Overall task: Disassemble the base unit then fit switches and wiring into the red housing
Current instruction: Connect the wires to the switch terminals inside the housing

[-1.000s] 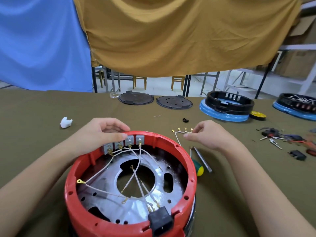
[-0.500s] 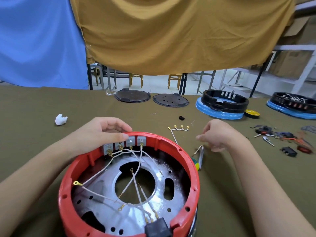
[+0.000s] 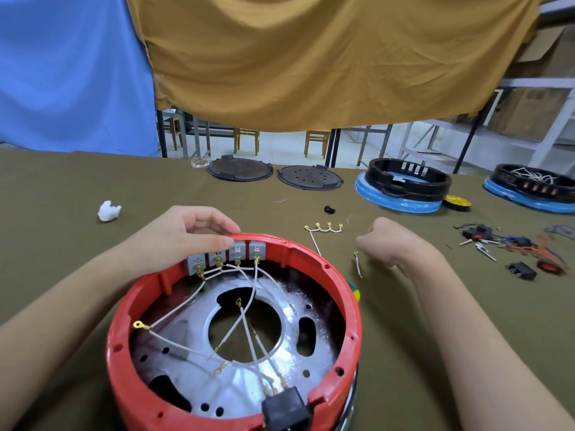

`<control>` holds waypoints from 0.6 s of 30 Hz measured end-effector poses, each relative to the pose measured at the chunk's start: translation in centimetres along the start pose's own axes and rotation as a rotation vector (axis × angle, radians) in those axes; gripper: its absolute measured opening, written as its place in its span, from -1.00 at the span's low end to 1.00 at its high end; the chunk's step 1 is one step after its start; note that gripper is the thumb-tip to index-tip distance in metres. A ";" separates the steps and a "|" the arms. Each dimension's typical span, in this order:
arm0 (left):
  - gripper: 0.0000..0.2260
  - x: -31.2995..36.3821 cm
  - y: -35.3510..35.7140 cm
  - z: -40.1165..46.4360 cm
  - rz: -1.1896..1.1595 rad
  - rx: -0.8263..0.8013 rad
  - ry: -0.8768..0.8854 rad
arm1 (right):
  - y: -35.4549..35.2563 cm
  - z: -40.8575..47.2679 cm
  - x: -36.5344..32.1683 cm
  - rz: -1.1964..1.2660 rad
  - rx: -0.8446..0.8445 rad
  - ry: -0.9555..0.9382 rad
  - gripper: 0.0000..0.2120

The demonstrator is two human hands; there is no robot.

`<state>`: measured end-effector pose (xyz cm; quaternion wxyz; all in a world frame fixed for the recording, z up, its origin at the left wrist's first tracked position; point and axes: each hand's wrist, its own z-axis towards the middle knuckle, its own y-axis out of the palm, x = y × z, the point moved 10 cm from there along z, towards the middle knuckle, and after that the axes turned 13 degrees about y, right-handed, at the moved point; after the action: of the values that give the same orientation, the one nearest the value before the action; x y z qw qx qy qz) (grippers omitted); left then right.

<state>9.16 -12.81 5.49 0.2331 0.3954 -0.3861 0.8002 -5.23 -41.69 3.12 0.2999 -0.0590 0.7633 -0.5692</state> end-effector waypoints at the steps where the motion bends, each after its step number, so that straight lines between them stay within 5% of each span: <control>1: -0.75 0.0 0.0 0.1 -0.003 0.005 0.006 | 0.4 -0.1 0.1 -0.020 -0.013 0.013 -0.71; 4: -0.73 0.1 0.2 0.1 -0.006 0.012 0.015 | 1.0 -0.4 -0.2 -0.104 -0.010 0.020 -0.59; 8: -0.81 0.3 0.4 0.1 0.000 0.019 0.008 | 2.4 -1.2 -2.4 -0.110 -0.062 -0.148 -0.77; 14: -0.87 0.5 0.5 0.0 0.046 0.017 0.003 | 1.8 -6.7 -8.2 0.900 -0.715 -0.471 -0.80; 18: -0.86 2.9 -0.3 -0.1 0.311 0.044 0.133 | 2.4 -11.0 -10.8 0.952 -0.943 -0.577 -0.81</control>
<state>7.63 -12.32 7.94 0.1227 0.2819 -0.4088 0.8593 -1.60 -26.99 7.04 0.6470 0.0086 0.7607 0.0504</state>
